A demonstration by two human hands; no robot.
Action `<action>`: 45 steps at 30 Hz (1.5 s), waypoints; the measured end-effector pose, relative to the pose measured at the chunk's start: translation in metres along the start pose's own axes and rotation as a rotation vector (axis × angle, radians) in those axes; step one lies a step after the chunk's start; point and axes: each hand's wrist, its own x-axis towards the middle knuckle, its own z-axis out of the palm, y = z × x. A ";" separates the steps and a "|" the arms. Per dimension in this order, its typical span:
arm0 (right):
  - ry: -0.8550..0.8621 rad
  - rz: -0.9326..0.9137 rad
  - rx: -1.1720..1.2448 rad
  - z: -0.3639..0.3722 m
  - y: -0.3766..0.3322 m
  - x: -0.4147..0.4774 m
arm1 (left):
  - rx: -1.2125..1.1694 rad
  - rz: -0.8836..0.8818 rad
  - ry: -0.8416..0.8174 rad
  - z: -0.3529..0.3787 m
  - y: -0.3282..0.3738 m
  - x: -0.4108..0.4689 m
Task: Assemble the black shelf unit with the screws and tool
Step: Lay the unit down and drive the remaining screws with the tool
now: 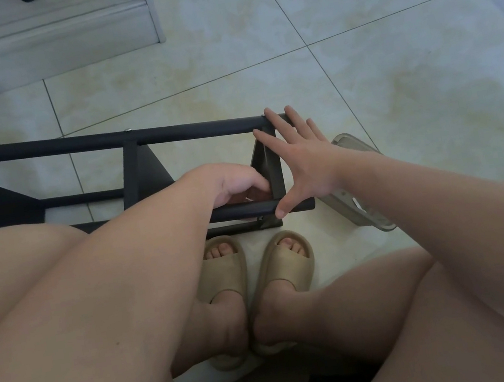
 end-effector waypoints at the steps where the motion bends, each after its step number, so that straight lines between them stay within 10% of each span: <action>1: 0.001 -0.001 0.000 0.000 0.000 0.000 | 0.010 -0.005 0.010 0.000 0.000 -0.001; 45: 0.041 -0.003 -0.008 0.000 0.000 -0.002 | 0.026 0.063 0.014 -0.001 0.000 0.005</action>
